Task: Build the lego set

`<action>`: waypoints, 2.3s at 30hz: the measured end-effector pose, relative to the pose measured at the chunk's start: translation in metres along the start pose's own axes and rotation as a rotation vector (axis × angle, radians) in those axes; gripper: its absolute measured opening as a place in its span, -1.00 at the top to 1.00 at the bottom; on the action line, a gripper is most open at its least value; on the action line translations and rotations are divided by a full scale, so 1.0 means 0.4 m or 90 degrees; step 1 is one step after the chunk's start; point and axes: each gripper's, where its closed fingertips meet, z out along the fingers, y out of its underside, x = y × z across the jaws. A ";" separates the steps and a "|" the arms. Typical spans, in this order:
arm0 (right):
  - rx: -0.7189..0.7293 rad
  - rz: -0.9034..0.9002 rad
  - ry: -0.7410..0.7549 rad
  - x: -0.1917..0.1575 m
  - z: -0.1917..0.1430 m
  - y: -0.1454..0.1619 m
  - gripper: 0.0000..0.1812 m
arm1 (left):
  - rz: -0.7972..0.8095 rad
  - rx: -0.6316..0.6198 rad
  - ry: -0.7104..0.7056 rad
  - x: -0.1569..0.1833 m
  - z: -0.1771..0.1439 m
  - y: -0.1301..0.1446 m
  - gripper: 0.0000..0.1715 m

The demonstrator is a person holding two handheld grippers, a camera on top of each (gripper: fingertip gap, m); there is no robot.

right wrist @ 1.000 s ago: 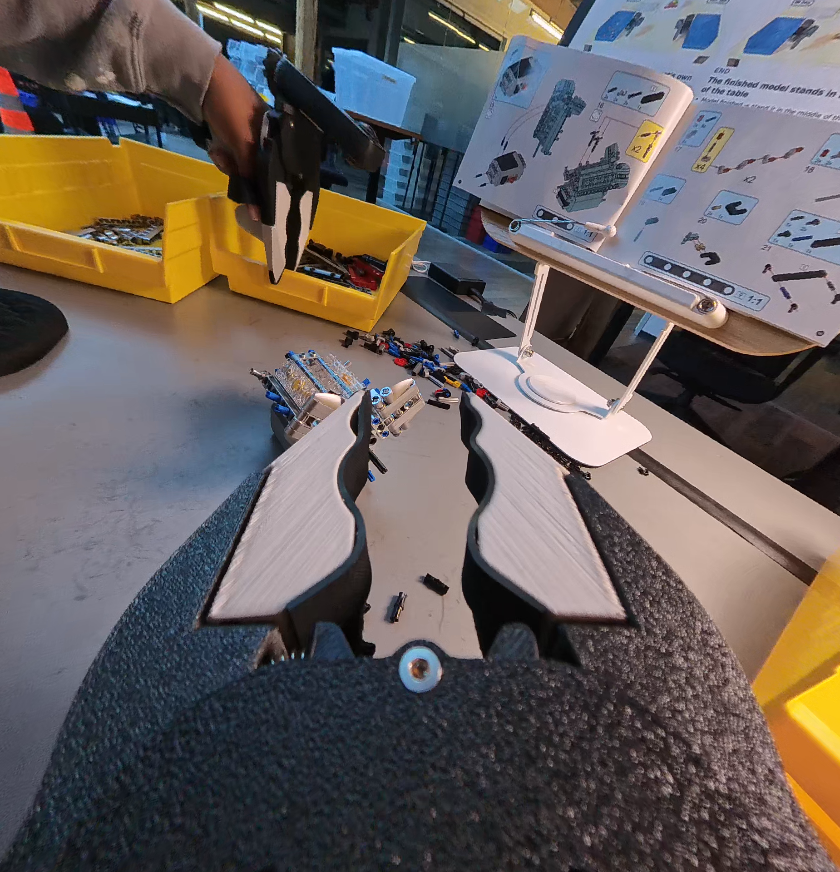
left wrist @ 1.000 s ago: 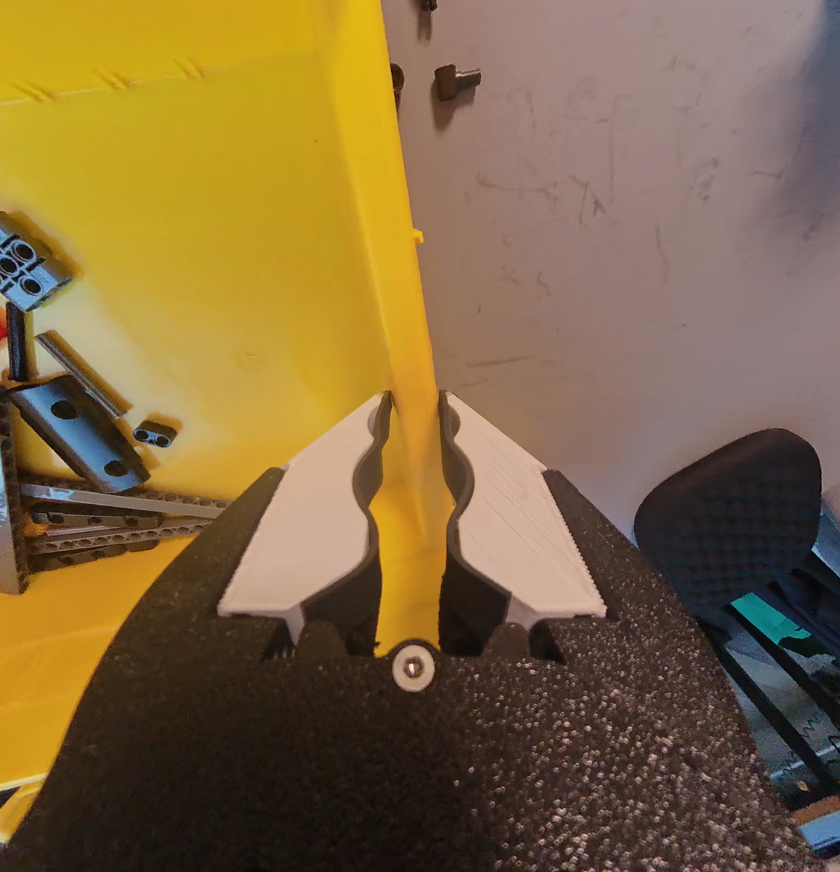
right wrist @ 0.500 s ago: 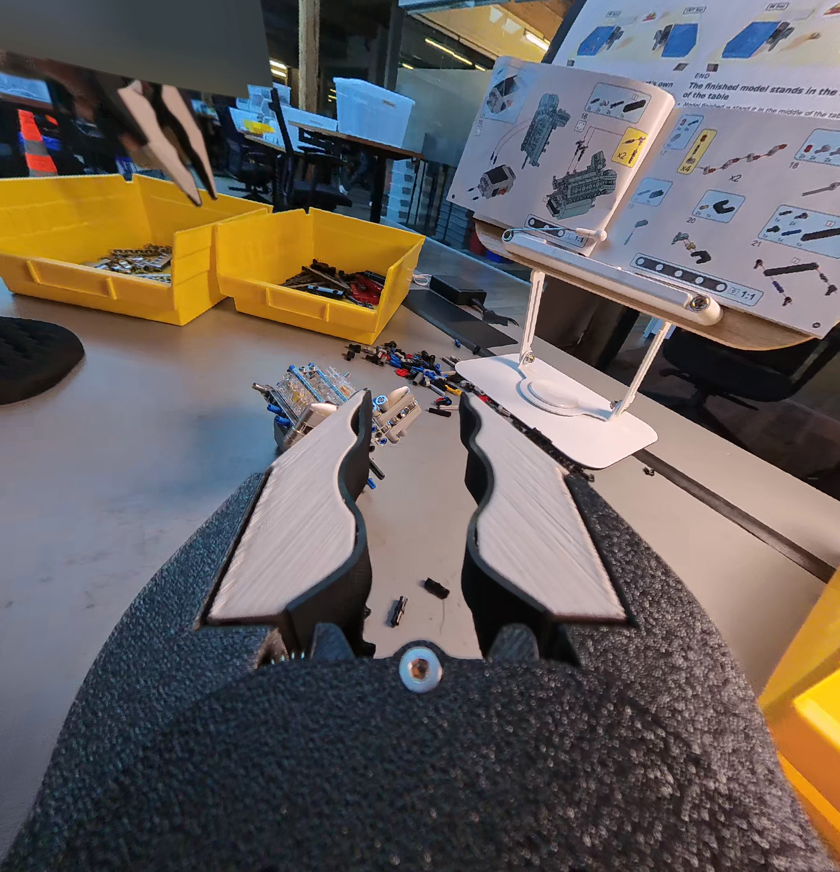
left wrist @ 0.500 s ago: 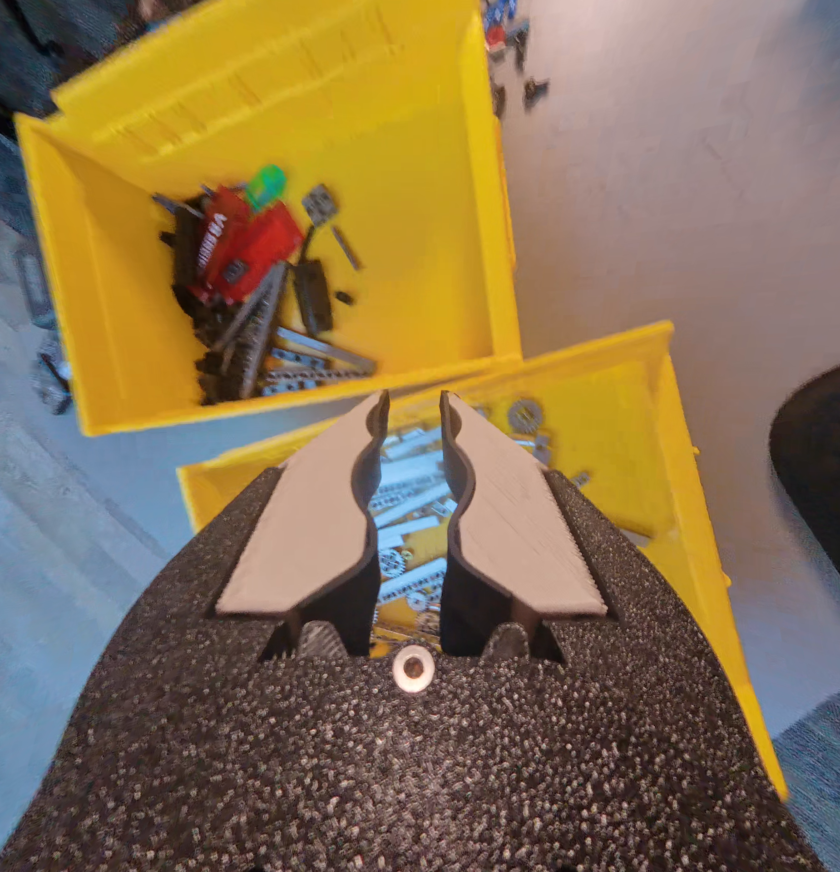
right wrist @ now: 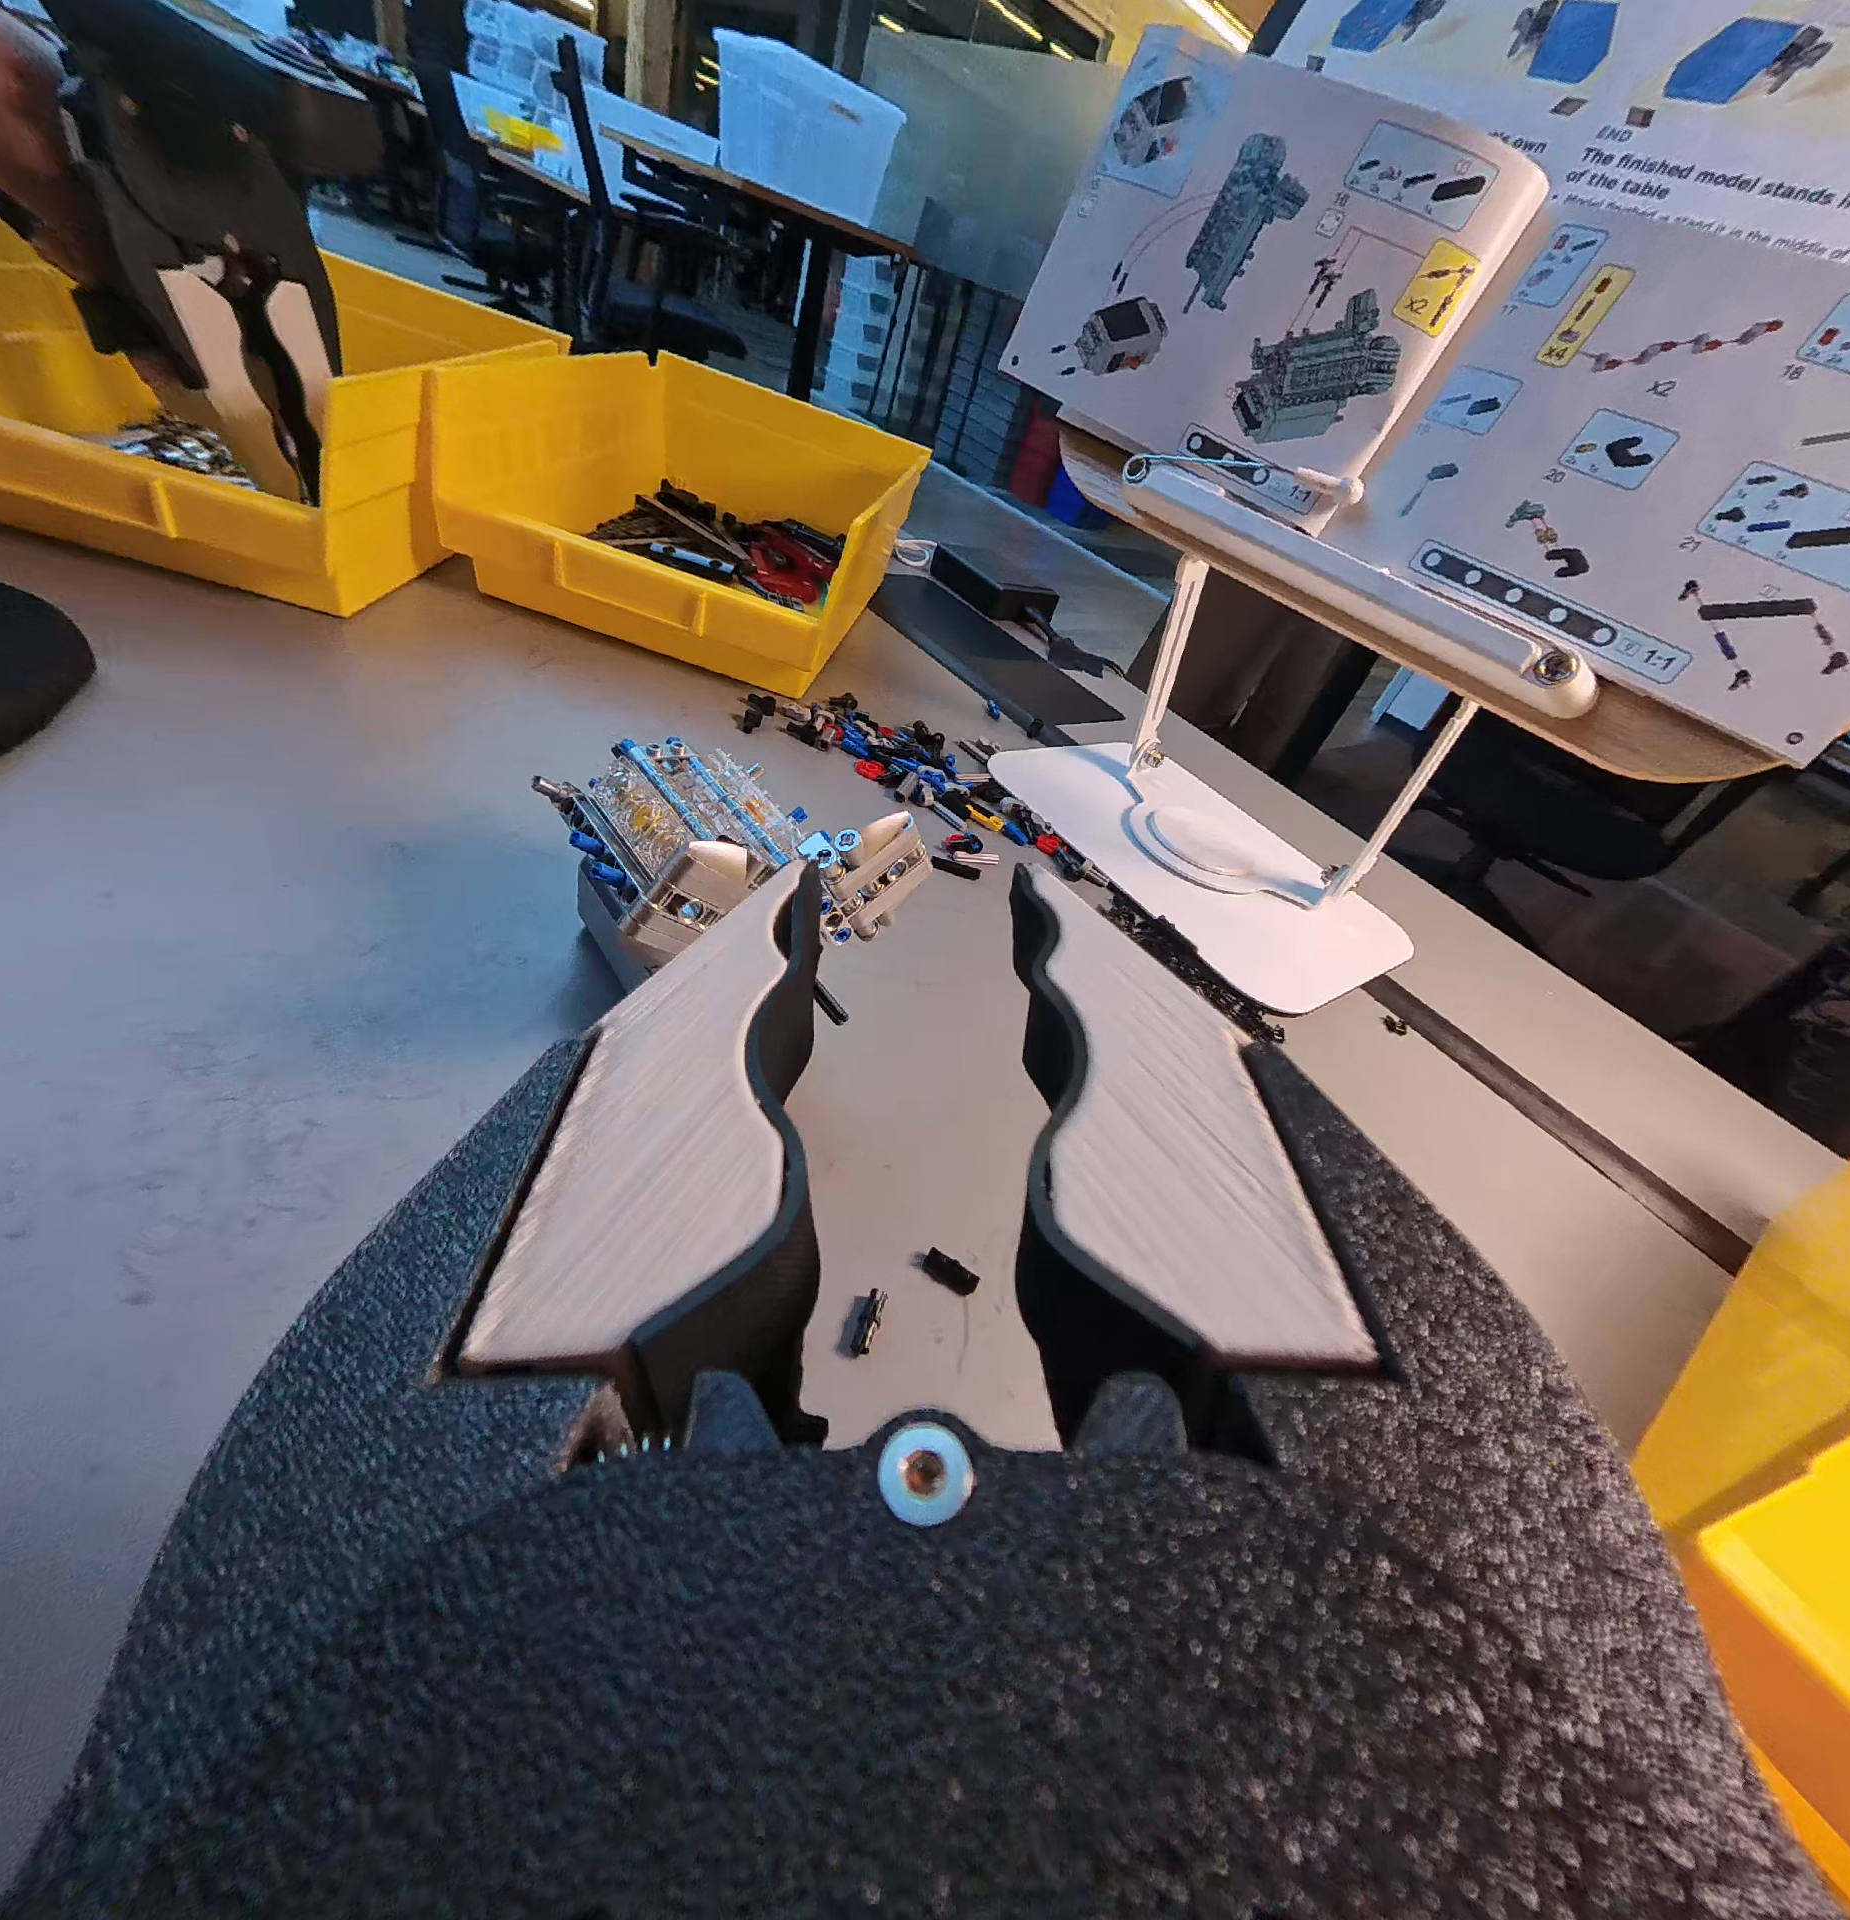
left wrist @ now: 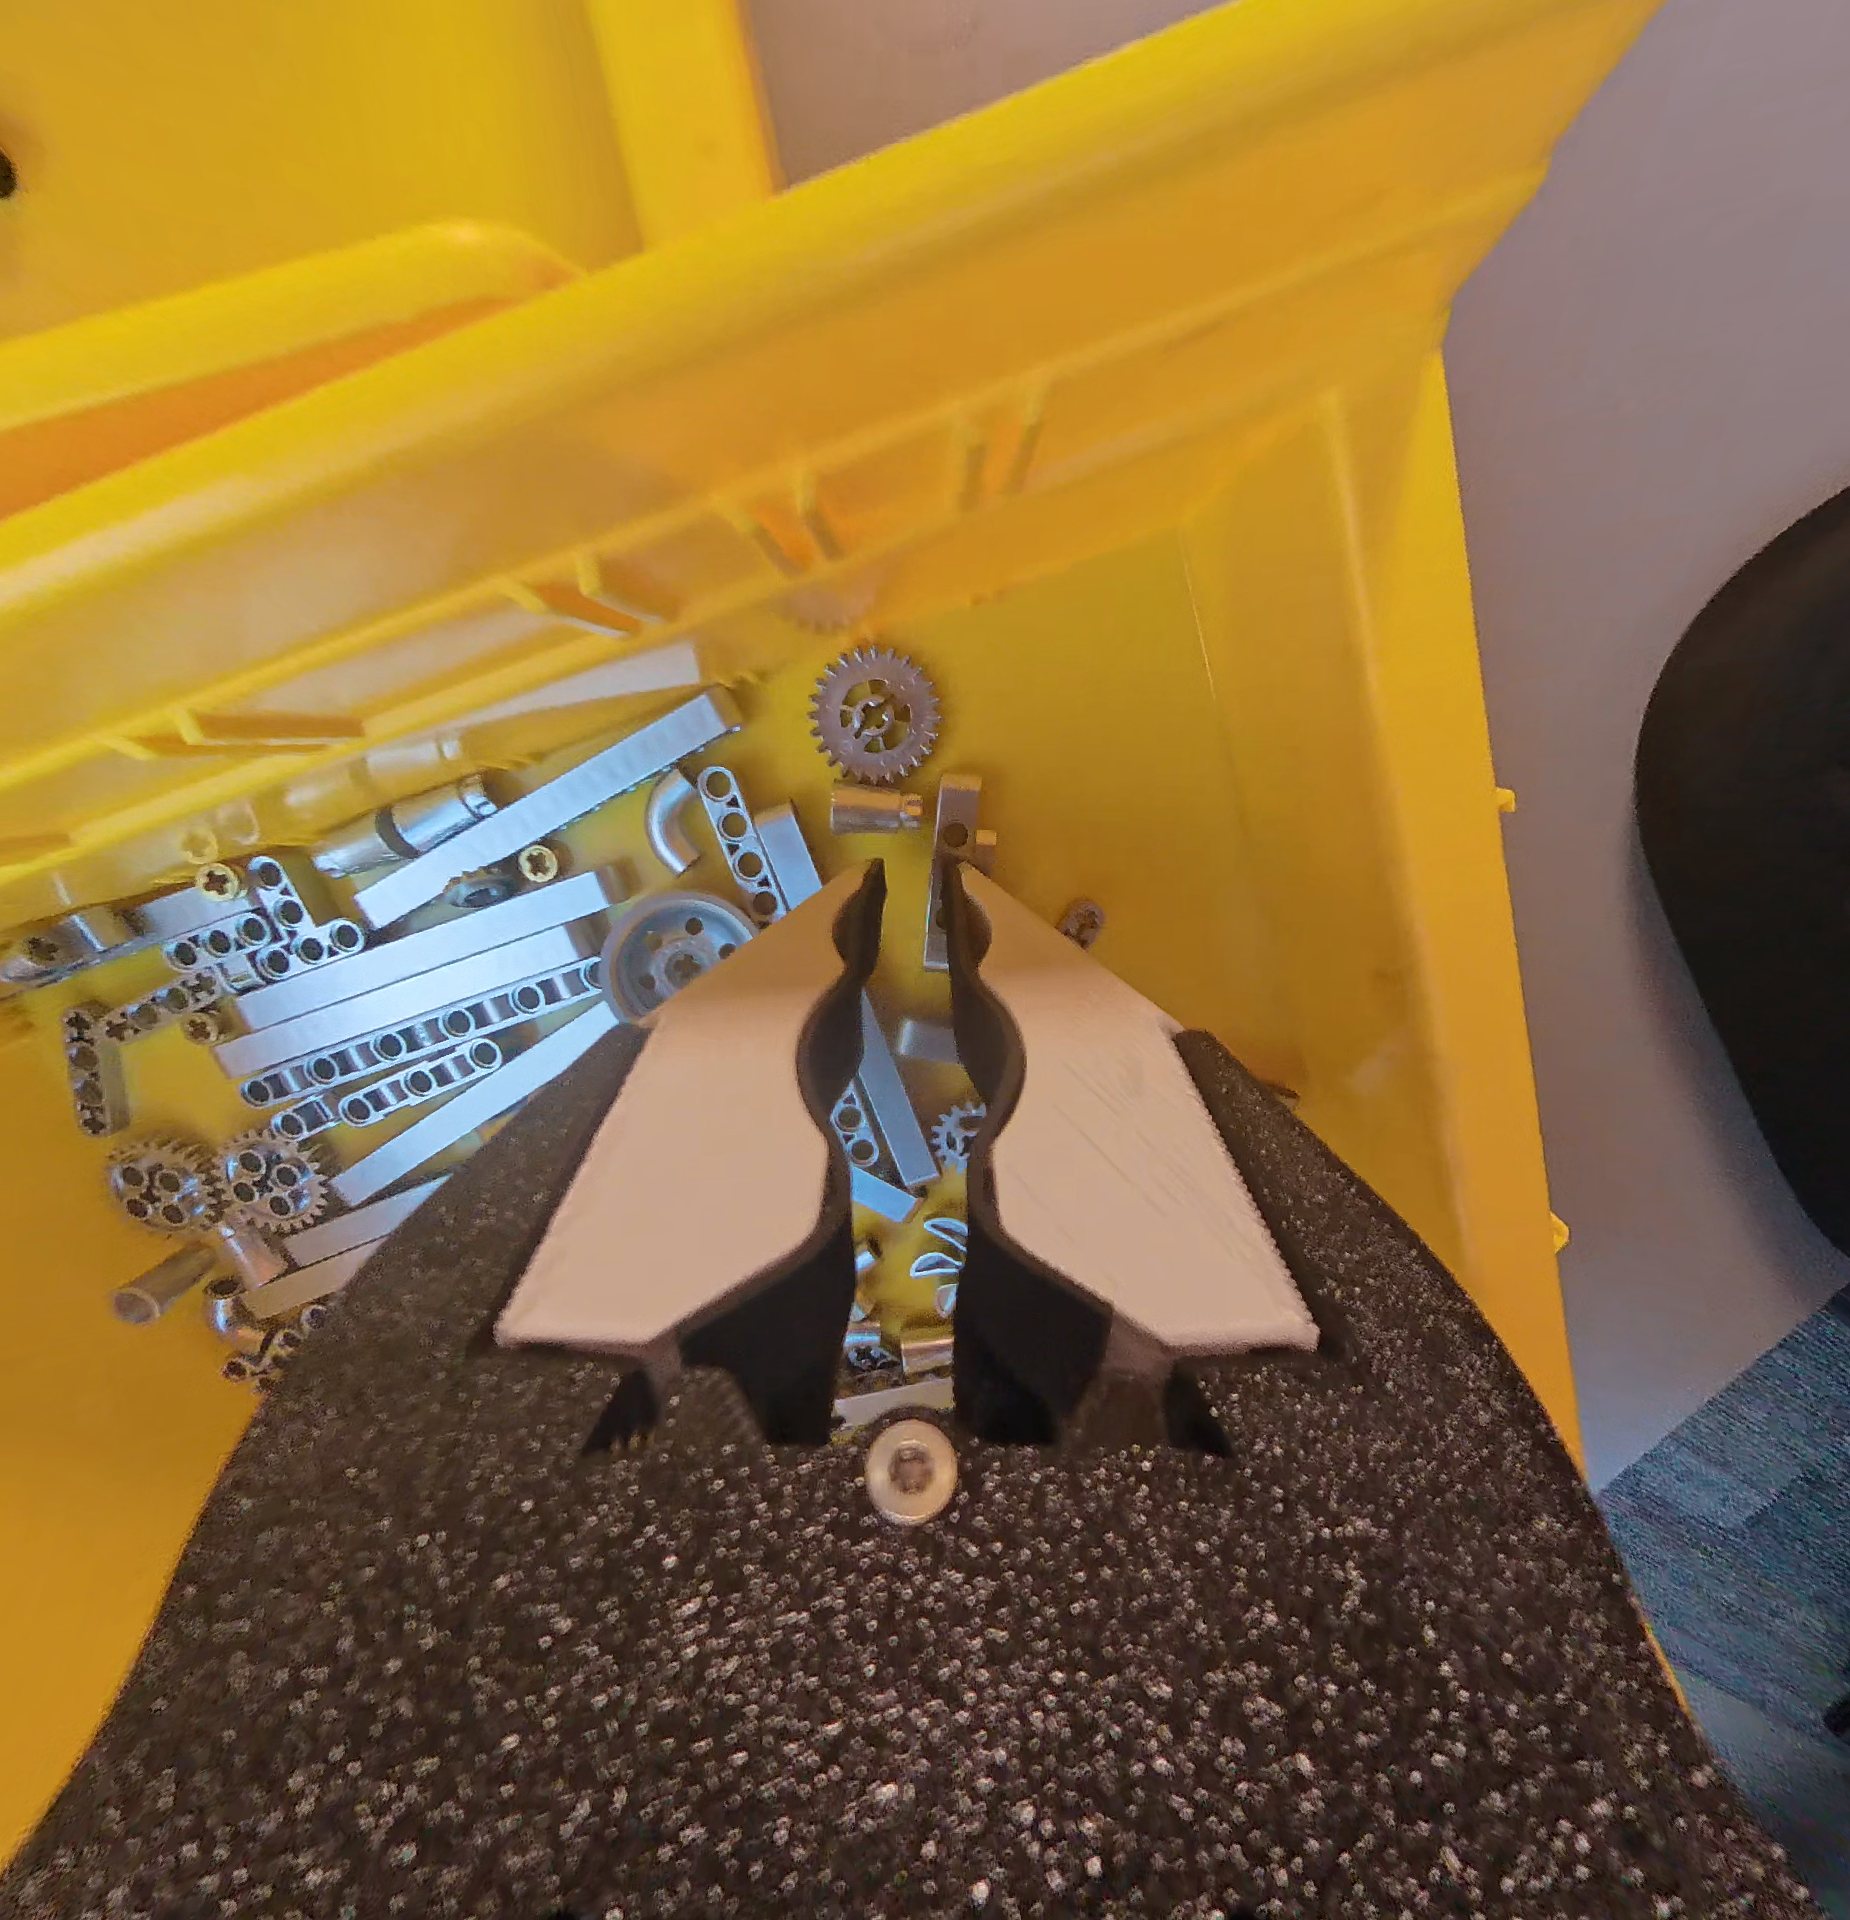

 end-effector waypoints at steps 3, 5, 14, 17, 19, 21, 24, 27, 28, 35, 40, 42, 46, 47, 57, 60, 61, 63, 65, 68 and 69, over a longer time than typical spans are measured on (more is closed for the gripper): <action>0.000 0.004 -0.003 0.000 0.000 0.002 0.60 | 0.002 -0.001 -0.002 0.007 -0.002 0.004 0.87; 0.002 0.004 -0.004 0.000 -0.001 0.000 0.60 | -0.003 0.001 0.007 0.016 -0.002 0.006 0.86; 0.013 -0.001 0.000 0.002 -0.010 -0.014 0.61 | 0.022 -0.011 -0.059 -0.006 -0.006 0.009 0.82; 0.015 -0.004 -0.001 -0.001 -0.010 -0.017 0.61 | 0.026 -0.012 -0.083 -0.017 -0.006 0.011 0.84; 0.015 -0.006 -0.001 -0.002 -0.011 -0.018 0.61 | 0.020 0.004 -0.080 -0.013 -0.011 0.006 0.84; 0.016 -0.006 -0.001 -0.002 -0.011 -0.019 0.61 | 0.013 0.023 -0.069 -0.004 -0.018 -0.002 0.84; 0.015 -0.005 -0.004 -0.005 -0.009 -0.018 0.61 | 0.011 0.027 -0.035 0.021 -0.016 -0.001 0.84; 0.013 -0.008 -0.006 -0.009 -0.007 -0.016 0.61 | 0.022 0.008 -0.049 0.015 -0.005 0.006 0.84; 0.012 -0.009 -0.007 -0.009 -0.007 -0.017 0.61 | 0.020 0.013 -0.049 0.014 -0.003 0.003 0.86; 0.014 -0.011 -0.005 -0.010 -0.008 -0.019 0.61 | 0.013 0.029 -0.051 0.009 -0.009 -0.002 0.86; 0.010 -0.012 -0.011 -0.015 -0.005 -0.015 0.61 | 0.018 0.022 -0.043 0.018 0.000 0.001 0.86; 0.010 -0.013 -0.011 -0.016 -0.006 -0.016 0.61 | 0.012 0.020 -0.057 0.004 0.000 0.003 0.87; 0.013 -0.013 -0.009 -0.014 -0.008 -0.019 0.61 | 0.015 0.014 -0.090 -0.019 -0.004 0.009 0.88; 0.014 -0.012 -0.009 -0.014 -0.008 -0.019 0.61 | 0.017 0.023 -0.091 -0.018 -0.009 0.003 0.88; 0.011 -0.015 -0.010 -0.016 -0.007 -0.018 0.61 | 0.021 0.008 -0.068 0.007 0.022 0.012 0.85; 0.013 -0.015 -0.009 -0.014 -0.008 -0.019 0.61 | 0.011 0.011 -0.076 -0.002 0.023 0.014 0.91; 0.013 -0.015 -0.009 -0.015 -0.008 -0.019 0.61 | 0.010 0.010 -0.075 -0.002 0.025 0.015 0.91; 0.011 -0.016 -0.011 -0.016 -0.007 -0.018 0.61 | 0.013 0.009 -0.073 0.001 0.026 0.016 0.92; 0.010 -0.017 -0.011 -0.016 -0.006 -0.016 0.61 | 0.015 0.009 -0.073 0.002 0.027 0.016 0.92; 0.011 -0.017 -0.007 -0.013 -0.008 -0.018 0.61 | 0.019 0.011 -0.089 -0.002 0.007 0.016 0.93; 0.012 -0.018 -0.004 -0.011 -0.010 -0.020 0.61 | 0.023 0.013 -0.114 -0.010 -0.024 0.015 0.92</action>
